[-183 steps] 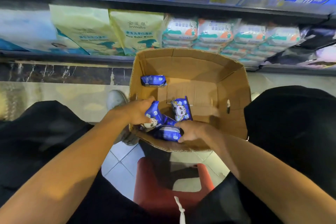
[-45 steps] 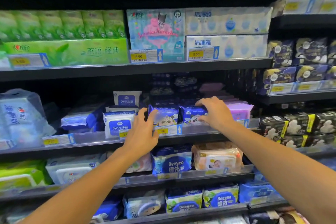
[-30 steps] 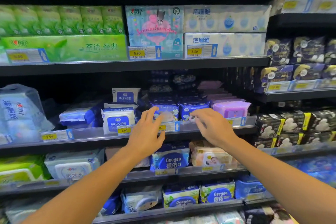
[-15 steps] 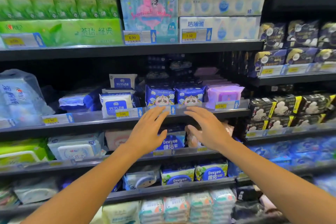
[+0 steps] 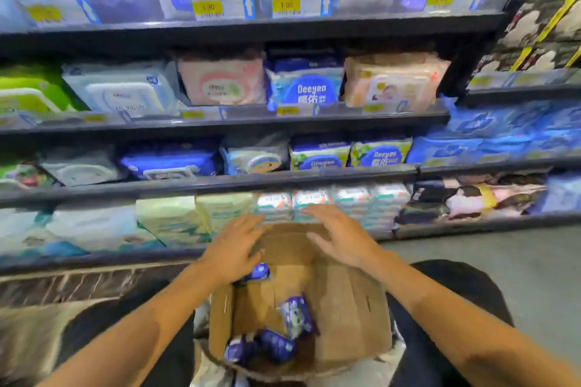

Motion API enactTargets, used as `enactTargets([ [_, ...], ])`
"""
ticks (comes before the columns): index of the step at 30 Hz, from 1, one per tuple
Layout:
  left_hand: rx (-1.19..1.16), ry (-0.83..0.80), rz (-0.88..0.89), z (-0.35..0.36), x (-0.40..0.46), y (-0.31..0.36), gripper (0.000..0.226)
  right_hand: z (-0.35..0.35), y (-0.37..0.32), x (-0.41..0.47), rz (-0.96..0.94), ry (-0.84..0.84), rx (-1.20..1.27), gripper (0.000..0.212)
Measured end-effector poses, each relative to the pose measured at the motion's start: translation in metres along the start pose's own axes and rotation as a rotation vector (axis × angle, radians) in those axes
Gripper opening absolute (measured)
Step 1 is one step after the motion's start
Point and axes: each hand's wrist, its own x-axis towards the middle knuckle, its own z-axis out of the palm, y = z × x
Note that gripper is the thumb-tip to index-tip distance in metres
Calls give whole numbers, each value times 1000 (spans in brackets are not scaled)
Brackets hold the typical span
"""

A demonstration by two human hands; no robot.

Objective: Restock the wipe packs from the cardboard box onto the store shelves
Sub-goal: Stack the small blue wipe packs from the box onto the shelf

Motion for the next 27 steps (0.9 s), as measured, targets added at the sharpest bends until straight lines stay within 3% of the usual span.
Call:
enactTargets([
  [3,-96,-161,-118,54,-40,1,59,57,4,-27,120,-156,90,55],
  [6,-122,-456,-126,85,-58,9,64,95,3,-38,132,-413,60,63],
  [10,-150,-479,-87,98,-62,12,52,116,8,-39,143,-550,26,61],
  [16,-95,-797,-187,126,-80,3,47,143,11,-42,197,-731,-40,62],
  [19,-125,-864,-290,146,-82,0,40,163,8,-42,230,-818,-56,56],
  [27,-232,-958,-431,207,-77,-1,59,211,11,-29,316,-942,-46,61],
])
